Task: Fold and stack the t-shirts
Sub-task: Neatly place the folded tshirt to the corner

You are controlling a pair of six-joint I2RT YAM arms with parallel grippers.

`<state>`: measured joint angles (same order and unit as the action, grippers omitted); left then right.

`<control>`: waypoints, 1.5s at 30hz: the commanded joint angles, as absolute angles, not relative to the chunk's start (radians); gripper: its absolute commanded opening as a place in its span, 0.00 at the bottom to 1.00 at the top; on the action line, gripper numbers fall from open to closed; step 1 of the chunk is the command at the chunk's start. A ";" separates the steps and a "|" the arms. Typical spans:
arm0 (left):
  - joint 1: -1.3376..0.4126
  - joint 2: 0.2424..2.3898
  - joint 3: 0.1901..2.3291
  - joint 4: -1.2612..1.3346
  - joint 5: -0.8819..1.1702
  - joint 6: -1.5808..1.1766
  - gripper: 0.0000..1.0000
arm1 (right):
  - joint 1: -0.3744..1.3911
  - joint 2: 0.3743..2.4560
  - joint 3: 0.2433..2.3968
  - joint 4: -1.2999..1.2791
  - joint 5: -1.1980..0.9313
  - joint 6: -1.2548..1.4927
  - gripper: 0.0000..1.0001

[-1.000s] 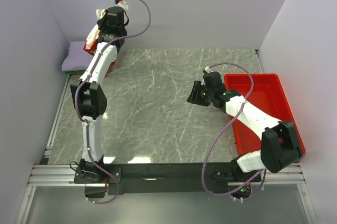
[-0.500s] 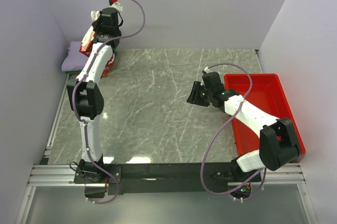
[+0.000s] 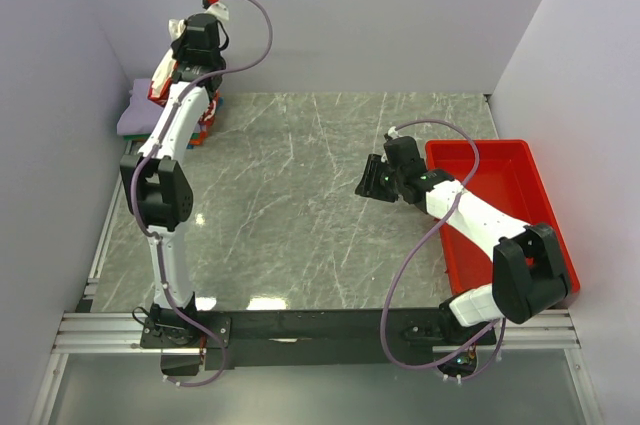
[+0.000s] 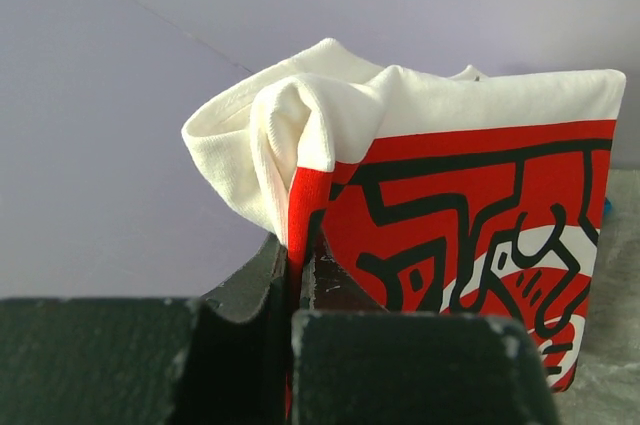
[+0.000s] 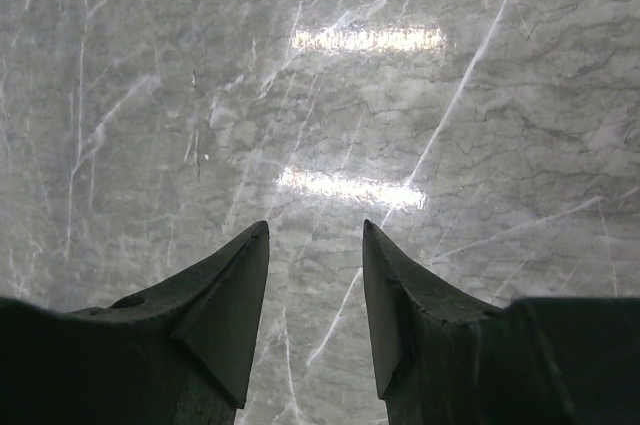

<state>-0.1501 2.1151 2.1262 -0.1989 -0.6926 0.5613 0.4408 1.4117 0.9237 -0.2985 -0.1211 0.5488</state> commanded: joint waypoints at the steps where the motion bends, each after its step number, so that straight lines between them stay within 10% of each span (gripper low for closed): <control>1: -0.143 2.014 2.123 -0.110 -0.678 0.557 0.00 | 0.446 1.417 0.923 -0.265 -0.113 0.541 0.49; 27: 0.051 2.224 2.137 -0.049 -0.471 0.423 0.04 | 0.446 1.565 0.960 -0.267 -0.141 0.538 0.48; 33: 0.121 2.378 2.220 -0.008 -0.515 0.272 0.31 | 0.448 1.582 0.957 -0.256 -0.160 0.535 0.49; 39: 0.130 2.362 2.218 -0.025 -0.621 0.077 0.99 | 0.453 1.548 0.951 -0.250 -0.158 0.531 0.52; 45: 0.103 2.209 2.103 -0.026 -0.618 -0.049 1.00 | 0.457 1.484 0.954 -0.265 -0.144 0.525 0.54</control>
<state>0.1295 2.3463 2.1120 -0.0658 -0.5995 0.0696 0.4435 1.5620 0.9257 -0.2783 -0.1520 0.5472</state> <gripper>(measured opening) 0.994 0.530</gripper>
